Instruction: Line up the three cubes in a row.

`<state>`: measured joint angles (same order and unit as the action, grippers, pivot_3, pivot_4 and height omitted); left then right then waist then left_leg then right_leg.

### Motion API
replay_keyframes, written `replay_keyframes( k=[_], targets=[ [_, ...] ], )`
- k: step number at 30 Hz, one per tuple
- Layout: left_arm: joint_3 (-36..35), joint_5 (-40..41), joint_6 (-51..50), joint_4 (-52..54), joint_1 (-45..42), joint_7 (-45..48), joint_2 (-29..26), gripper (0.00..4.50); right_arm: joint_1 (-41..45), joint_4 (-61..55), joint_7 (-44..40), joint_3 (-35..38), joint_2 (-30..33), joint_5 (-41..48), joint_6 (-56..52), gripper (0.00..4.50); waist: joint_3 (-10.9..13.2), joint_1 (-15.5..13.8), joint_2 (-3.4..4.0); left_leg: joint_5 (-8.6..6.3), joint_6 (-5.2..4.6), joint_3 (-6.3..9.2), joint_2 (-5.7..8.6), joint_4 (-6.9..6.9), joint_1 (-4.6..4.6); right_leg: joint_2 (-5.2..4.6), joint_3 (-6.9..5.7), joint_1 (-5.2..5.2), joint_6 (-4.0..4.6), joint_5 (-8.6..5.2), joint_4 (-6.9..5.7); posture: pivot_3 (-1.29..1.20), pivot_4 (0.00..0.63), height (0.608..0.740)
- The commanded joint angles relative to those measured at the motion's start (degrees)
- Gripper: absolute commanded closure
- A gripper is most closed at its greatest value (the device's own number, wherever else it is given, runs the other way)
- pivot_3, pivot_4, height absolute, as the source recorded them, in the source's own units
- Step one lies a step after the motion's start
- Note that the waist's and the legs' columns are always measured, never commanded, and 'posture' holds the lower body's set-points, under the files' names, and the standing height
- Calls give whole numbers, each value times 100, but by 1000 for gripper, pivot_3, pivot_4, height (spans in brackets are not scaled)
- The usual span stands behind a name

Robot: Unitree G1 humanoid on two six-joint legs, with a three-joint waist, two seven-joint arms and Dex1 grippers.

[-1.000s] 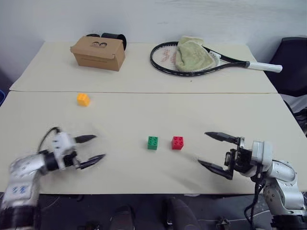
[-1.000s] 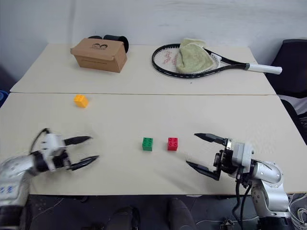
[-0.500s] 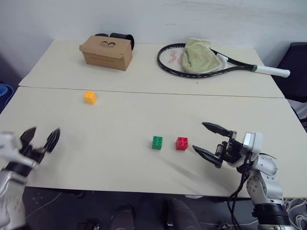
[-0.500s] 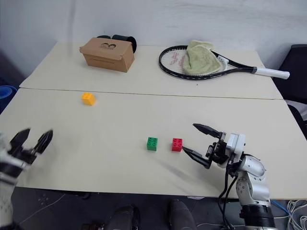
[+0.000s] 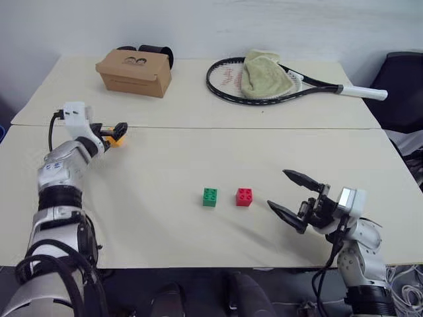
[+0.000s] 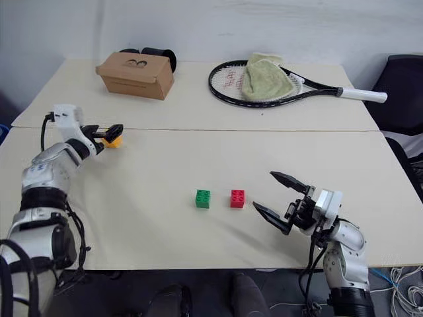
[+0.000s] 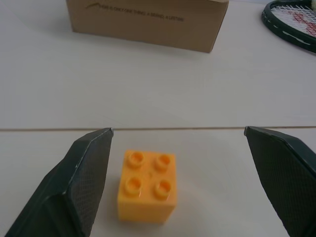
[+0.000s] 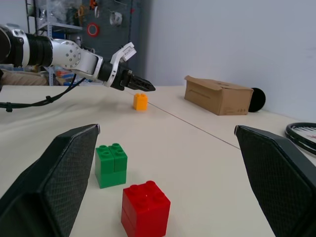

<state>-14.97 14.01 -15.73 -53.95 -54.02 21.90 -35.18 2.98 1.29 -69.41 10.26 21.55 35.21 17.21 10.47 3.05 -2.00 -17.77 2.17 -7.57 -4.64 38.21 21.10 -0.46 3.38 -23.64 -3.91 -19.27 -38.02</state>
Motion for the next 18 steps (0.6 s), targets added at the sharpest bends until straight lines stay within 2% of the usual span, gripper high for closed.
replay_keyframes(
  k=[1,4,7,12,14,16,18],
  targets=[
    [135,-324,470,-836,-345,68,-62,24,-167,-297,200,194,-18,9,191,0,0,17,0,-1,1,-8,-3,-3,0,2,4,-6,0,0,-1,0,150,740],
    [234,-494,611,-1274,-509,35,-49,24,-277,-429,318,159,7,-12,200,0,0,17,0,2,6,-15,-6,-4,0,4,7,-14,1,0,-7,0,150,740],
    [204,-567,781,-1505,-606,-178,-68,615,-332,-639,528,128,26,-60,139,0,0,3,0,3,8,-14,-6,-1,0,2,7,-14,1,0,-12,0,150,740],
    [146,-565,923,-1601,-584,-61,-85,2155,-370,-884,787,56,39,-120,49,0,0,-29,0,3,8,-14,-3,0,1,-1,6,-14,1,0,-13,0,150,740],
    [114,-526,1019,-1549,-515,126,-134,2898,-368,-957,852,21,55,-146,4,0,0,-33,0,3,8,-14,-3,0,1,0,6,-14,1,0,-14,0,150,740],
    [65,-458,1142,-1455,-423,446,-208,2992,-350,-1016,901,-19,81,-187,-40,0,0,-27,0,3,8,-14,-3,0,1,1,6,-14,1,0,-14,0,150,740],
    [69,-296,1290,-1081,-160,1496,-353,2992,-321,-1073,954,-5,144,-191,-108,0,0,1,0,3,8,-15,-4,0,1,2,6,-14,1,0,-15,0,150,740]
  ],
)
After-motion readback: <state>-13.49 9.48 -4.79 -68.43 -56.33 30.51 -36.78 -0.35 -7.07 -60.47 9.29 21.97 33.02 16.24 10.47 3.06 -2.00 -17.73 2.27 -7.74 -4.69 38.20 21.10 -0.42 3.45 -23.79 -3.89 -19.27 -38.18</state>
